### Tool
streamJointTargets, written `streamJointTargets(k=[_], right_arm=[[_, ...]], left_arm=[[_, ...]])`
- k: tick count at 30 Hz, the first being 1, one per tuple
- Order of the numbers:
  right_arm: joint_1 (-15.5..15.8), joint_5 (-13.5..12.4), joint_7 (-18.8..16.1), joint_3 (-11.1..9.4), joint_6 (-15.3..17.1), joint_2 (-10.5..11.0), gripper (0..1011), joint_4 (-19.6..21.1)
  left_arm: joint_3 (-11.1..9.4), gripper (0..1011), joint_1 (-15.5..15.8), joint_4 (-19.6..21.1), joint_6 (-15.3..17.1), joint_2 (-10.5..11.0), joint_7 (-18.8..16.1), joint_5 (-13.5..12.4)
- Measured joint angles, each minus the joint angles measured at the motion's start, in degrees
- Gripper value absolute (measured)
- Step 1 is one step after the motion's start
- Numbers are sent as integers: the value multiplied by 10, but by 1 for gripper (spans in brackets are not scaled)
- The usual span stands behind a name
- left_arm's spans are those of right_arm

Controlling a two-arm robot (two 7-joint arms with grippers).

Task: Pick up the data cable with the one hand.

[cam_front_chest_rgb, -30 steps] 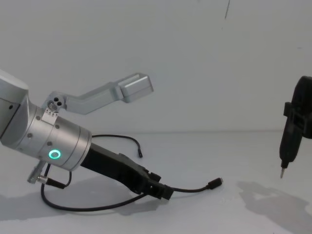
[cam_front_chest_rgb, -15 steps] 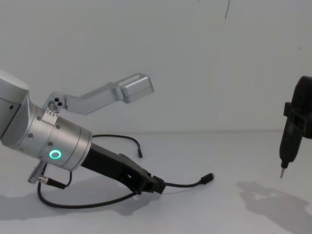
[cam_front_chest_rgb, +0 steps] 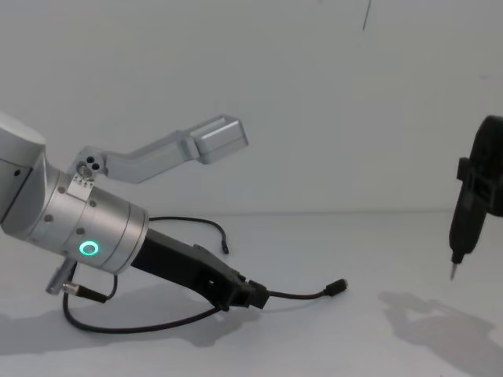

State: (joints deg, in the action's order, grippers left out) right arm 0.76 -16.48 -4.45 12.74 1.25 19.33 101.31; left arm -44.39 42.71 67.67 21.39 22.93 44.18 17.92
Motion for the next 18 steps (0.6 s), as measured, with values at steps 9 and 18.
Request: streamJointTargets(k=[9, 18], right_arm=[[-4, -13, -26, -6, -29, -1, 263, 1], [-8, -33, -56, -16, -53, 0, 263, 10]], left_arm=[[1, 49, -7, 11, -49, 9, 16, 7], [8, 49, -18, 39, -109, 32, 32, 15]])
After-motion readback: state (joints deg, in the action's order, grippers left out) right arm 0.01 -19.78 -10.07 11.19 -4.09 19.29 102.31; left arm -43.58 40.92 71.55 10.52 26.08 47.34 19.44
